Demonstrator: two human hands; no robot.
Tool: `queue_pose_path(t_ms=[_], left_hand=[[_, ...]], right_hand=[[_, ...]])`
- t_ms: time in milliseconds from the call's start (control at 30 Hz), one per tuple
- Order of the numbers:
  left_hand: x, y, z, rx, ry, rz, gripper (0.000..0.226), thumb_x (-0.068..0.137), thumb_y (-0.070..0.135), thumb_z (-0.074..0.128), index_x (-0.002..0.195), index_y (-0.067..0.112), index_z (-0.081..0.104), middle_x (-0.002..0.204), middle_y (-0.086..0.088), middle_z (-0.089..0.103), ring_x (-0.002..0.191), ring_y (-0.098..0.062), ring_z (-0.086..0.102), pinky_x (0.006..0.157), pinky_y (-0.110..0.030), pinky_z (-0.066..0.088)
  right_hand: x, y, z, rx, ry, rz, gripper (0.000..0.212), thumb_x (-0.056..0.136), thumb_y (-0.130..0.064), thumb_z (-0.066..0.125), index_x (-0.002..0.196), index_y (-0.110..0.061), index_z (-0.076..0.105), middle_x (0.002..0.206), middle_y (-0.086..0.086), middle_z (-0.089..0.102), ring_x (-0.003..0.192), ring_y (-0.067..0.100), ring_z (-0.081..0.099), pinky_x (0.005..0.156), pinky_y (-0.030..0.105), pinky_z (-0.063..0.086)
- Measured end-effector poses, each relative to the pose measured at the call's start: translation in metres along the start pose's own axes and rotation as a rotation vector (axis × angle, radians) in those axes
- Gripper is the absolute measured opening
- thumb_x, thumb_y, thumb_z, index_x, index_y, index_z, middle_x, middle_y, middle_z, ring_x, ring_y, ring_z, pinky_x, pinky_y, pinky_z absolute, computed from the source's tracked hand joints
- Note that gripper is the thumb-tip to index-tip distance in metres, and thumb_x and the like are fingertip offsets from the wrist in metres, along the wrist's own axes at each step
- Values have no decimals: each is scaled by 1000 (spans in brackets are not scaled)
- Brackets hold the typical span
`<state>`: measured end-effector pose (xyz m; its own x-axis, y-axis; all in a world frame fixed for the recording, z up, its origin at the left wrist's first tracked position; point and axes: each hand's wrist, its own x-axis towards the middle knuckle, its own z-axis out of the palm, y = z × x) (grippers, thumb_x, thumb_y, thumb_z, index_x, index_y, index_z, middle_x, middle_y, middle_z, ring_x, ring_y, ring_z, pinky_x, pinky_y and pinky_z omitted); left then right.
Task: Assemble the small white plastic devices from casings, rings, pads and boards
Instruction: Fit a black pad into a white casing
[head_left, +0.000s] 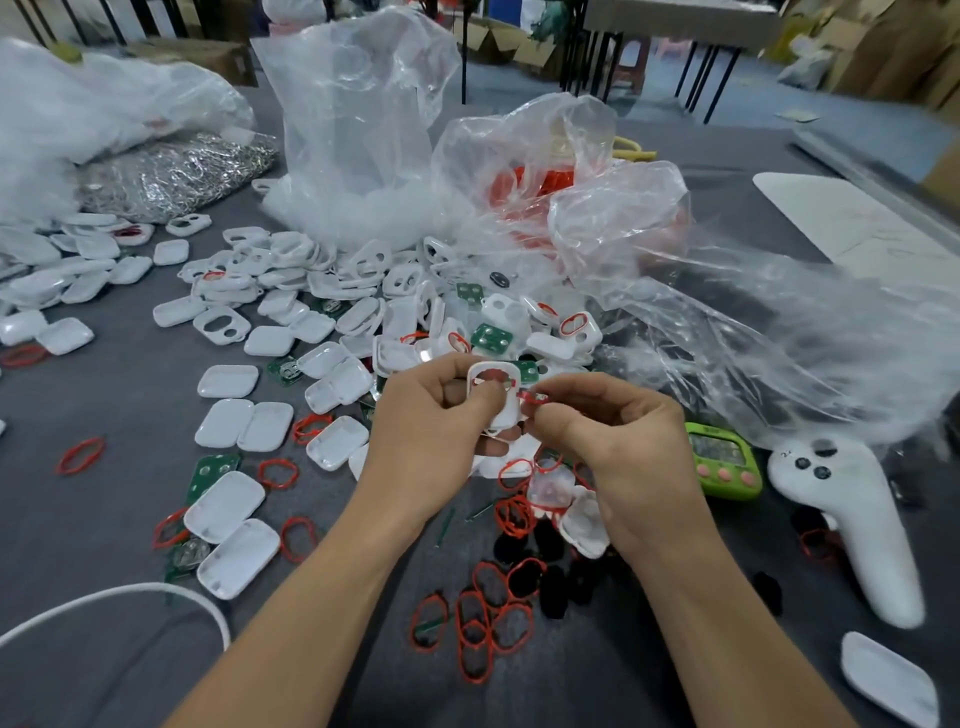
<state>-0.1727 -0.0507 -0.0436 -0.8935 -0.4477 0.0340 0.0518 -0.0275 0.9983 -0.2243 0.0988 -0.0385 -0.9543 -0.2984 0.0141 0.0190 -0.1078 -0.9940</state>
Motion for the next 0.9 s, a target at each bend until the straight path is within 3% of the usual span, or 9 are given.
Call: queue_pose_path(t_ms=[100,233,300,367,533,600,667,800,900], left_hand=[[0,-2,1,5,-8,20,30,97,9,66,83,33,79,75,-5,78,67,-24,77,56,-25,59],[1,-3,0,15,20,36,27,96,11,69,82,32,80,74,-22,68,69,-35,74,59,-26,60],[1,-4,-1,11,21,33,28,96,10,69,81,31,80,76,-25,67,67,-33,73,59,-26,61],[1,-3,-1,3,12,29,27,96,9,69,81,29,80,76,-26,67,63,-27,73,59,-26,61],[0,0,-2,-13,17,14,25,96,8,68,82,25,80,73,-30,62,64,-31,72,58,-25,60],[-1,1,-2,-26,16,4,24,95,8,69,82,25,80,79,-35,60,70,-40,73,58,-25,60],[-2,2,-3,-46,4,-1,18,90,11,73,85,27,81,81,-31,65,76,-41,73,59,-24,59],[-2,2,-6,37,-67,40,12,77,21,77,85,30,80,75,-1,76,70,-15,73,62,-28,59],[-5,1,-8,191,-108,98,15,73,22,85,82,32,80,77,4,77,69,-13,72,66,-33,61]], right_hand=[[0,-2,1,38,-24,-22,23,74,7,80,83,-13,83,86,15,79,82,28,75,83,41,61],[-1,-2,2,60,10,-40,29,73,14,79,75,-15,82,85,10,80,79,20,76,77,29,62],[-1,0,3,40,35,-46,32,73,18,77,77,-13,81,81,10,79,75,18,76,72,24,60],[-1,1,3,27,40,-36,28,74,18,77,85,-8,81,81,12,79,75,20,77,70,24,59],[-1,0,2,47,13,-35,21,75,10,81,81,-9,82,80,15,79,74,23,77,70,24,59],[-1,0,3,76,14,-23,16,75,7,82,81,-8,81,80,16,78,73,24,77,70,26,60],[-1,0,4,131,35,8,12,70,0,83,81,-5,80,79,17,78,70,23,76,68,25,60],[2,0,5,187,80,65,16,60,-12,84,75,-7,80,73,14,76,63,19,73,61,23,58],[1,0,5,165,79,86,18,59,-15,85,73,-6,79,70,15,75,59,20,71,58,25,59]])
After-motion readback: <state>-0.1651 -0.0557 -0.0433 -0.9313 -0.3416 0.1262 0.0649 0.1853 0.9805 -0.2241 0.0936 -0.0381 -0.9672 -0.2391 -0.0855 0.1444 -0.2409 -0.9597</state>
